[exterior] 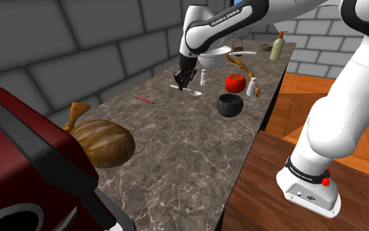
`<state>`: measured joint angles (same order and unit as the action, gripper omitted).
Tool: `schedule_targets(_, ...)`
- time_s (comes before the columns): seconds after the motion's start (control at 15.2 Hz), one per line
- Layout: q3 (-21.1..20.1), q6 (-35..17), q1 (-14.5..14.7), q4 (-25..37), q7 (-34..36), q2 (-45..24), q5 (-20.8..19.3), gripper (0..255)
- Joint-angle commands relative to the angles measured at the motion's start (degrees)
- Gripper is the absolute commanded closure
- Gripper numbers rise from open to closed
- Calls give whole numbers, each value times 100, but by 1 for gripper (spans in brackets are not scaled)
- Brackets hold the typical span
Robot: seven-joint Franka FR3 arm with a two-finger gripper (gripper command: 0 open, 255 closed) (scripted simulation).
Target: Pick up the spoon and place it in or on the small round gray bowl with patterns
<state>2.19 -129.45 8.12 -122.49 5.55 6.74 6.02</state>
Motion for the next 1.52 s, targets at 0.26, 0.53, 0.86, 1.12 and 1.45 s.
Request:
schedule_targets(0.26, 43, 354, -38, 71, -36, 276, -26, 255)
schedule_targets(0.53, 240, 424, -181, -635, -356, 1025, -46, 255)
schedule_targets(0.86, 531, 635, -396, -1372, -758, 1940, -165, 255)
schedule_targets(1.12, 793, 898, -617, -1845, -1093, 2648, -329, 255)
schedule_targets(1.45, 1016, 974, -806, -2257, -1367, 3115, -482, 255)
